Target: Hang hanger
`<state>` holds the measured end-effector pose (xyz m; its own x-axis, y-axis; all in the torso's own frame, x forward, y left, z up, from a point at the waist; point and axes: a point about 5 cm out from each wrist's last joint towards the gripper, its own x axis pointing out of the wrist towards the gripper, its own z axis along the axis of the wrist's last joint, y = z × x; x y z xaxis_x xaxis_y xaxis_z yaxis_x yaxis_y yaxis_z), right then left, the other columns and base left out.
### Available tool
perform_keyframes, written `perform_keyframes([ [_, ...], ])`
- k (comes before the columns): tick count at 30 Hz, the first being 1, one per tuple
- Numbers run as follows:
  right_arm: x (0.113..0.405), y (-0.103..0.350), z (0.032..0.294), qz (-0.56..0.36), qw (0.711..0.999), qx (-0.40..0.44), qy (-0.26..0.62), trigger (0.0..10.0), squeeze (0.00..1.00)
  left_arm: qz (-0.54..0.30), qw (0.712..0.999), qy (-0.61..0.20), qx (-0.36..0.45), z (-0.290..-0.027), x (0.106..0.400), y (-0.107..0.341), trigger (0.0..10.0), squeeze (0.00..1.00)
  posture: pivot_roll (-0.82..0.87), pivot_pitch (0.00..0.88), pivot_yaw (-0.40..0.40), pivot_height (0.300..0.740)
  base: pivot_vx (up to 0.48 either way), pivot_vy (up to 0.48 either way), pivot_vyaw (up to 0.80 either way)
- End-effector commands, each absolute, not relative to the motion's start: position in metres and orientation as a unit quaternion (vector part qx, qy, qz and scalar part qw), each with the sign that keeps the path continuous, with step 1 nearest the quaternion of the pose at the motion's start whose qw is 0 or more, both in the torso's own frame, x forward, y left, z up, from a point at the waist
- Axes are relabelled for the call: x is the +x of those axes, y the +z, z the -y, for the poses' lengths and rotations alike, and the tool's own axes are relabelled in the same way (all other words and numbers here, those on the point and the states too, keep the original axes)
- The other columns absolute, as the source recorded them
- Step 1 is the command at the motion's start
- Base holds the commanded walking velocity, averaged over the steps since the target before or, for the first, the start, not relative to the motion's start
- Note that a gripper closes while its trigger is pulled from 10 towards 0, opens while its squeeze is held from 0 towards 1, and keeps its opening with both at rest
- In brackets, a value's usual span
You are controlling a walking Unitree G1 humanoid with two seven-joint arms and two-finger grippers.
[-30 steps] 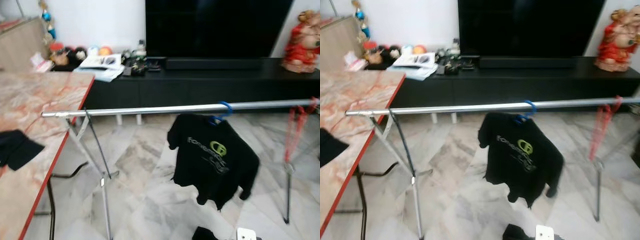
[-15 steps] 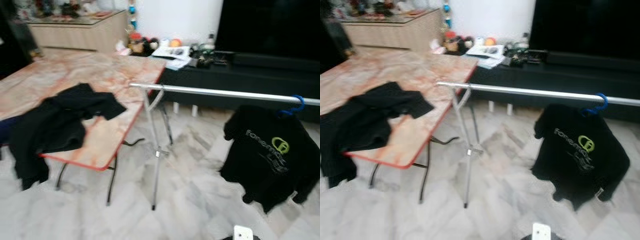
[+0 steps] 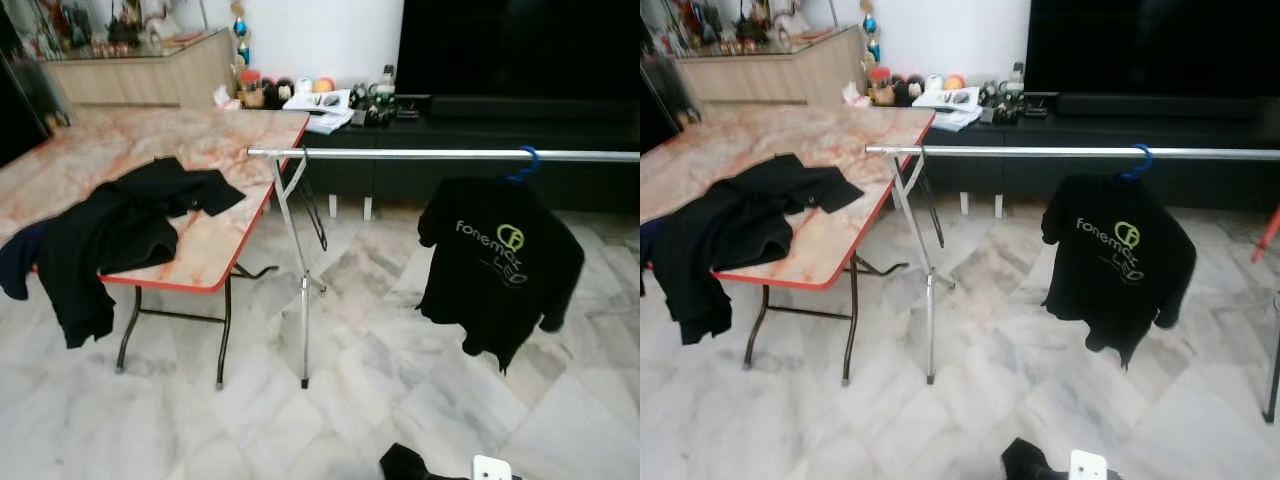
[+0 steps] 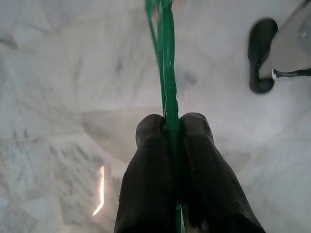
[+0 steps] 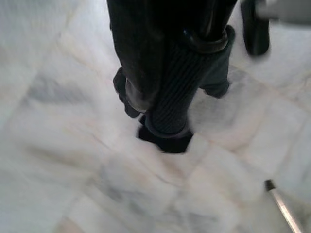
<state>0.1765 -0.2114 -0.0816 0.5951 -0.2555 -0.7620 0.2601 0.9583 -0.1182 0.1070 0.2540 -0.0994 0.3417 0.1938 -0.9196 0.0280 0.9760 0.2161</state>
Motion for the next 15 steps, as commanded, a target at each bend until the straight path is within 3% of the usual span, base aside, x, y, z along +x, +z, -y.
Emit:
perform_keyframes([
  [1,0.1802,-0.0806,0.2063,-0.419,0.896,0.014,-0.147,10.0,0.00,-0.567,0.815,0.051,0.109,-0.2598,0.1130,-0.0960,10.0,0.00,0.15,0.000,0.039,0.740,-0.341,0.000,0.00],
  [11,0.1806,-0.0802,0.2062,-0.415,0.898,0.016,-0.147,10.0,0.00,-0.565,0.816,0.050,0.108,-0.2584,0.1131,-0.0963,10.0,0.00,0.16,0.000,0.036,0.740,-0.346,0.000,0.00],
  [15,0.1811,-0.0800,0.2058,-0.413,0.899,0.018,-0.141,10.0,0.00,-0.564,0.817,0.052,0.113,-0.2586,0.1136,-0.0961,10.0,0.00,0.16,0.000,0.033,0.740,0.000,0.000,0.00],
])
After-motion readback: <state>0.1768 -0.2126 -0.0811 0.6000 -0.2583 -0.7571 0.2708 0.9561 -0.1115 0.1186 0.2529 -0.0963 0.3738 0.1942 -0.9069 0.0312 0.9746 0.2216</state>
